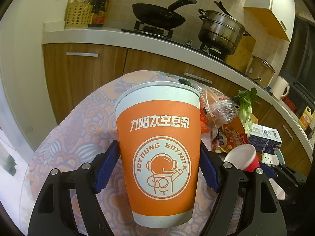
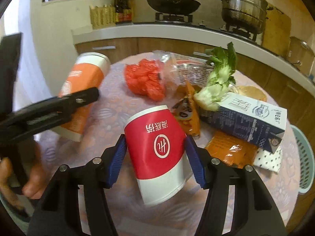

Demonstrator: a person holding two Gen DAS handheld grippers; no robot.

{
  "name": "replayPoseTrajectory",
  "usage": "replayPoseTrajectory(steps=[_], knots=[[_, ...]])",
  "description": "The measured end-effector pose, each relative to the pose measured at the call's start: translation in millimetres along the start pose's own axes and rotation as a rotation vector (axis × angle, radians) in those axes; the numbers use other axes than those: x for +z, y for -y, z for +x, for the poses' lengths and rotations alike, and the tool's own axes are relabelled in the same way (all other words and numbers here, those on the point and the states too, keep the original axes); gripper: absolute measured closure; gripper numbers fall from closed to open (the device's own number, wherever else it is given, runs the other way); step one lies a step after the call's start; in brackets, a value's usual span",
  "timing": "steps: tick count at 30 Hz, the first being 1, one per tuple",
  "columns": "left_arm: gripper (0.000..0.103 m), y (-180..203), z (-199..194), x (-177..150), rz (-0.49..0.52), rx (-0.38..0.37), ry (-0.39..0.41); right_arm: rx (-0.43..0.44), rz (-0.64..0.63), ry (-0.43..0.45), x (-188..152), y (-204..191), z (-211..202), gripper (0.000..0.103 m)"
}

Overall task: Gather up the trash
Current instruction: 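Lift the orange cup with the left tool while the right tool lifts the red cup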

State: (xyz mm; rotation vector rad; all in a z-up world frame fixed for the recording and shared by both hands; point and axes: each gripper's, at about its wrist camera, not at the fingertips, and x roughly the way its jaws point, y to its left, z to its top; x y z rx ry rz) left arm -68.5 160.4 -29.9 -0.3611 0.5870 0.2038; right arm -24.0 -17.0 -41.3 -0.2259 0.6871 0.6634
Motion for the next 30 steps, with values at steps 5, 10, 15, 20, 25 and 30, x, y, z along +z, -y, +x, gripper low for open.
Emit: replayPoseTrajectory(steps=[5, 10, 15, 20, 25, 30], knots=[[0.029, 2, -11, 0, 0.018, -0.017, 0.035, 0.023, -0.027, 0.027, -4, -7, -24, 0.060], [0.029, 2, -13, 1, -0.004, -0.046, 0.036, 0.053, 0.014, 0.016, -6, 5, -31, 0.061], [0.029, 1, -7, -2, -0.013, -0.050, 0.019, 0.100, 0.099, 0.009, -3, 27, -40, 0.061], [0.029, 0, -6, -2, -0.010, -0.062, 0.020, 0.105, 0.162, -0.003, -3, 48, -37, 0.061], [0.029, 1, -7, -4, -0.005, -0.069, 0.023, 0.056, 0.143, -0.026, 0, 40, -28, 0.058], [0.029, 1, -7, -4, -0.007, -0.078, 0.024, -0.014, 0.128, -0.063, 2, 32, -9, 0.049]])
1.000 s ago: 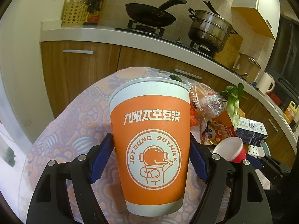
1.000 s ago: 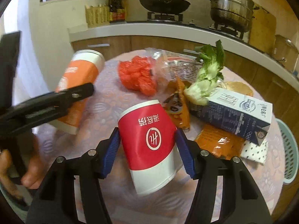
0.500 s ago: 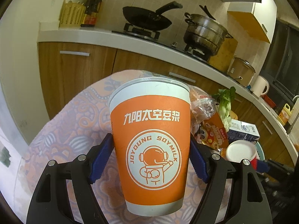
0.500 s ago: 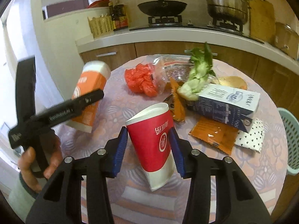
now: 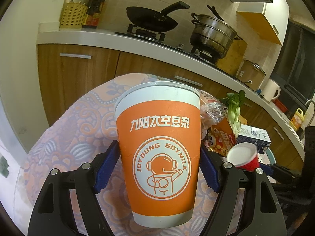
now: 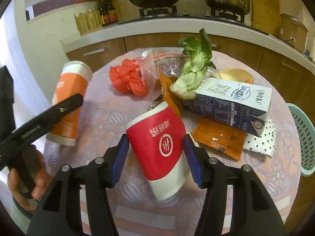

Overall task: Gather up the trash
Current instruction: 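Lift the orange cup with the left tool while the right tool lifts the red cup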

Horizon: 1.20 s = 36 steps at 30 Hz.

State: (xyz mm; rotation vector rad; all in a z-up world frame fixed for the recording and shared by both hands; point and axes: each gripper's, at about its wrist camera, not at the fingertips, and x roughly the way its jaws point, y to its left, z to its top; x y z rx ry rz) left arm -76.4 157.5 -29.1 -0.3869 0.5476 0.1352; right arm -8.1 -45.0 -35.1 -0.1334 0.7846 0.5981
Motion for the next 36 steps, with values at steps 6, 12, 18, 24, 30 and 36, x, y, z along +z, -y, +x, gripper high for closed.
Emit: replayPoseTrajectory(steps=[6, 12, 18, 24, 30, 36], knots=[[0.028, 0, 0, 0, 0.001, -0.010, -0.003, -0.094, -0.068, -0.014, 3, -16, 16, 0.045], [0.028, -1, 0, 0, 0.001, -0.018, -0.003, -0.114, -0.076, -0.035, 7, -16, 28, 0.042], [0.028, -2, 0, -1, -0.008, -0.026, -0.004, -0.171, -0.136, -0.039, 6, -26, 37, 0.041], [0.028, -2, 0, -1, -0.008, -0.026, -0.004, -0.173, -0.149, -0.056, 6, -28, 38, 0.039], [0.028, -3, 0, -1, -0.017, -0.028, -0.001, -0.144, -0.161, -0.107, 9, -34, 42, 0.031], [0.028, -4, 1, -1, -0.023, -0.032, -0.002, -0.139, -0.187, -0.126, 3, -40, 42, 0.020]])
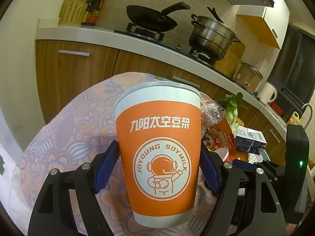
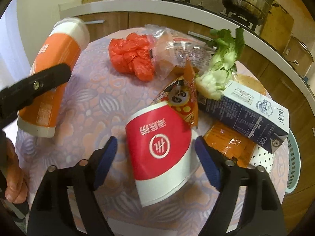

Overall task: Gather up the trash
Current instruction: 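Lift the orange cup with the left tool while the right tool lifts the red cup, then carry both cups over the blue wastebasket and open both tools to drop them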

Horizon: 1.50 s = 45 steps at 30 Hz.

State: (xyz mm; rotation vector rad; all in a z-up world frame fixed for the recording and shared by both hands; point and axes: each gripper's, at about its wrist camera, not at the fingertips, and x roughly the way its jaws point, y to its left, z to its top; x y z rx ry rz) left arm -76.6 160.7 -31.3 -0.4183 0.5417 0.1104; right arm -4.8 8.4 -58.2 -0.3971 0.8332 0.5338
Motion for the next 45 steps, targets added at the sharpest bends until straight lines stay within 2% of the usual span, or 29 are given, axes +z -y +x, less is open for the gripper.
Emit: replayPoseTrajectory(steps=[4, 8, 10, 11, 12, 13, 14, 15, 18, 21, 28, 34, 39, 45], knots=[[0.028, 0, 0, 0, 0.000, 0.000, -0.001, -0.026, -0.030, -0.008, -8, -4, 0, 0.018], [0.028, 0, 0, 0, 0.005, 0.002, -0.003, -0.042, 0.026, -0.020, -2, 10, 8, 0.020], [0.028, 0, 1, 0, 0.008, 0.002, -0.006, -0.036, 0.033, -0.020, -1, 15, 11, 0.030], [0.028, 0, 0, 0, 0.009, 0.000, -0.007, -0.041, 0.027, -0.012, -1, 16, 9, 0.041], [0.028, 0, 1, 0, 0.010, 0.000, -0.007, -0.066, 0.017, -0.010, -2, 16, 8, 0.057], [0.028, 1, 1, 0, 0.011, 0.000, -0.010, -0.076, 0.012, -0.004, -3, 16, 5, 0.065], [0.028, 1, 1, 0, 0.012, 0.001, -0.011, -0.063, 0.018, 0.001, -4, 18, 2, 0.079], [0.028, 1, 1, 0, 0.013, 0.003, -0.011, -0.038, 0.028, 0.000, -6, 20, 1, 0.084], [0.028, 3, 1, 0, 0.022, 0.012, -0.009, 0.057, 0.071, 0.025, -12, 27, -11, 0.084], [0.028, 5, 3, 0, 0.036, 0.022, -0.018, 0.104, 0.058, 0.064, -18, 29, -22, 0.084], [0.028, 8, 5, 0, 0.056, 0.038, -0.027, 0.217, 0.142, 0.071, -23, 50, -41, 0.084], [0.028, 9, 5, -1, 0.058, 0.034, -0.027, 0.229, 0.159, 0.084, -19, 58, -46, 0.084], [0.028, 22, -2, 2, 0.098, 0.039, -0.012, 0.221, 0.148, 0.144, -26, 61, -73, 0.084], [0.028, 77, -22, 29, 0.183, -0.063, 0.022, 0.147, 0.169, 0.224, -29, 98, -115, 0.084]])
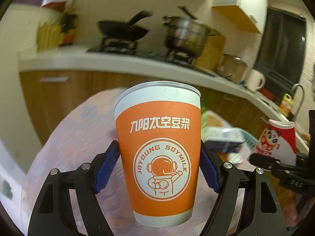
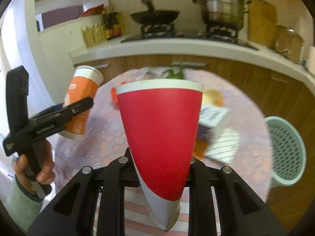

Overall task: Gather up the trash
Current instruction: 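Carry both cups over the blue wastebasket and open both tools to drop them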

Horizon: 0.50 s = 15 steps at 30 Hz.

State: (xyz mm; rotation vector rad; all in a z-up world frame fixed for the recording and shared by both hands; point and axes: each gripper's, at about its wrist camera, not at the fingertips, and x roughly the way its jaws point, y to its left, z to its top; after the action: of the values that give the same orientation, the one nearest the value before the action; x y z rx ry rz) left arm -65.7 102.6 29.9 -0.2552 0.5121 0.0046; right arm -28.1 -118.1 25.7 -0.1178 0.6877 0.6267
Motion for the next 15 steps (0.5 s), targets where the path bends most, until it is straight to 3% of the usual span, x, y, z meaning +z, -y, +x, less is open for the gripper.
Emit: replayPoseTrajectory(steps=[8, 15], knots=[[0.028, 99, 26, 49, 0.125, -0.151, -0.024, -0.218, 0.097, 0.076, 13, 96, -47, 0.084], [0.028, 216, 109, 59, 0.217, -0.276, -0.193, -0.366, 0.375, 0.020, -2, 233, -43, 0.084]])
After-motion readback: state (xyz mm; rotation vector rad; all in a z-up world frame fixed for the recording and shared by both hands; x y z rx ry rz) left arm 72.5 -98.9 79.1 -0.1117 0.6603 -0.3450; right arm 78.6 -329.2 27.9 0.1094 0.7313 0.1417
